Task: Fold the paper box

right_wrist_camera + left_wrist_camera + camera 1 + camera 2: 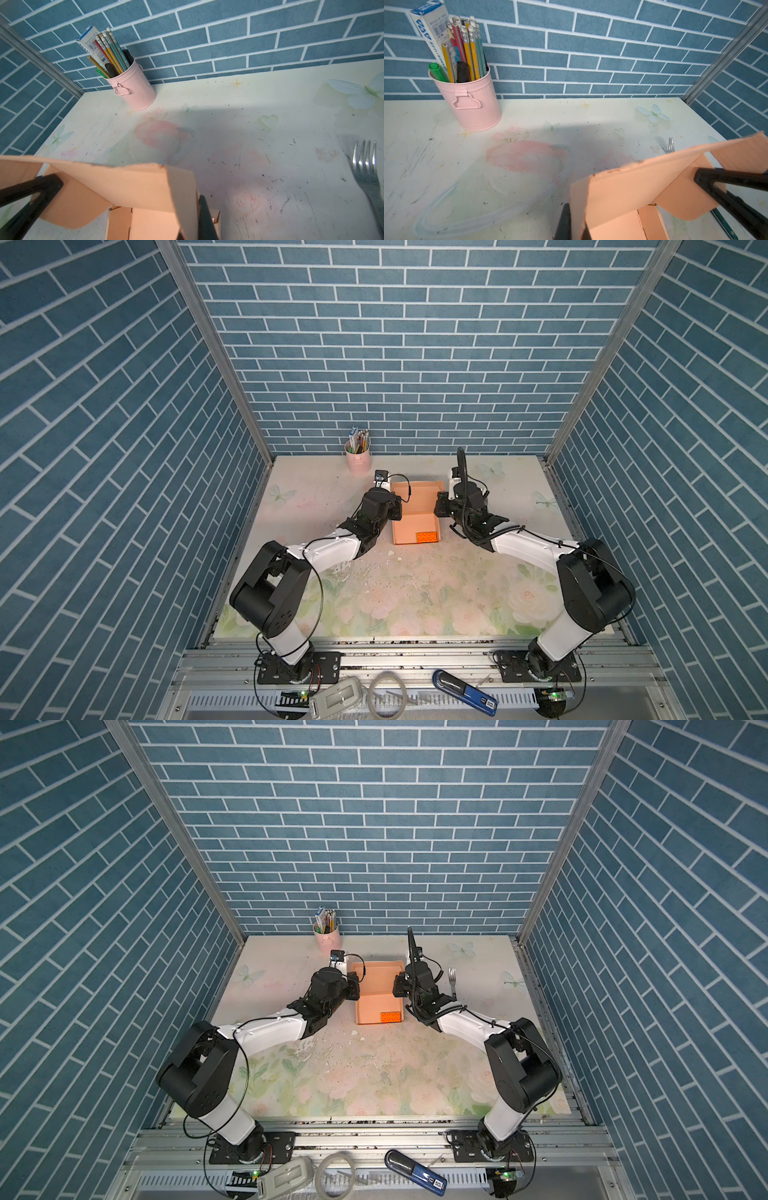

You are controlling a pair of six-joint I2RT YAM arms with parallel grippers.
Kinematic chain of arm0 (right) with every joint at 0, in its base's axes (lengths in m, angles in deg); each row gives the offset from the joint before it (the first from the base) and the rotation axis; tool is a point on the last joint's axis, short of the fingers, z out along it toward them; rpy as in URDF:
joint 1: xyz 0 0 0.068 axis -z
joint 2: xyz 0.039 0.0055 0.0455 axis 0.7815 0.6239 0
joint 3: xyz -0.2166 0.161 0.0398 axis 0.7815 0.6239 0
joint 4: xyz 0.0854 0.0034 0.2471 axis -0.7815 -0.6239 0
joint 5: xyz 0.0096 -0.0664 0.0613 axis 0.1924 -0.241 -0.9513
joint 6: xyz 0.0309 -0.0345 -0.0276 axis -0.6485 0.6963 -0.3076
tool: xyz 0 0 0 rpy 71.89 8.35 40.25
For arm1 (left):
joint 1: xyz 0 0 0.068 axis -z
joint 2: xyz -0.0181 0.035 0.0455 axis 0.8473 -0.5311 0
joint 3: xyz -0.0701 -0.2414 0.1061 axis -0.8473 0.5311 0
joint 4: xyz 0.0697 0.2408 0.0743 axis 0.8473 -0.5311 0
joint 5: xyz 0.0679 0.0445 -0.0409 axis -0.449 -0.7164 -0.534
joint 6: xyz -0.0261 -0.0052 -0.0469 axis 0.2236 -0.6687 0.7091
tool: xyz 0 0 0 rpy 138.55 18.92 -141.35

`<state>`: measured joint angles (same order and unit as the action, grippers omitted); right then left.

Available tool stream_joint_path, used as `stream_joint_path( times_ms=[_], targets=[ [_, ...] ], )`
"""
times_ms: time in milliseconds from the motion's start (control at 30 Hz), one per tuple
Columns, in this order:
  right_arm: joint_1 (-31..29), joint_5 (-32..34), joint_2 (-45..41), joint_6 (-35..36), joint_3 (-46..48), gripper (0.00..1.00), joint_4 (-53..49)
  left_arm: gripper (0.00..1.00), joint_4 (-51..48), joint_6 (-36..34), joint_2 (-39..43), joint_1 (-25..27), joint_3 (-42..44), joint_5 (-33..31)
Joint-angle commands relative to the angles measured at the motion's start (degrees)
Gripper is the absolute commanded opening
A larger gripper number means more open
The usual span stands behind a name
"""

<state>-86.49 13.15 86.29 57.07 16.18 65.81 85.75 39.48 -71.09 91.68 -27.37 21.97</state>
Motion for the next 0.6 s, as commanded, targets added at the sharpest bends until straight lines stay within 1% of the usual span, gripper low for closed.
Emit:
stream_joint_path(
  times_ms=[0, 300, 567],
  targets=[
    [0.51, 5.54, 1.58, -1.54, 1.83, 0.00, 6.99, 0.05, 5.65, -1.16, -0.76, -0.21, 1.72, -5.14],
    [-0.55, 7.84, 3.55, -0.62, 4.91, 0.00, 14.85, 0.06, 12.28, -2.33, -3.44, 0.70, 3.39, -6.72],
    [-1.01, 7.98, 4.59, 0.43, 8.38, 0.00, 21.30, 0.08, 17.99, -3.07, -5.78, 1.72, 5.50, -8.50]
  ],
)
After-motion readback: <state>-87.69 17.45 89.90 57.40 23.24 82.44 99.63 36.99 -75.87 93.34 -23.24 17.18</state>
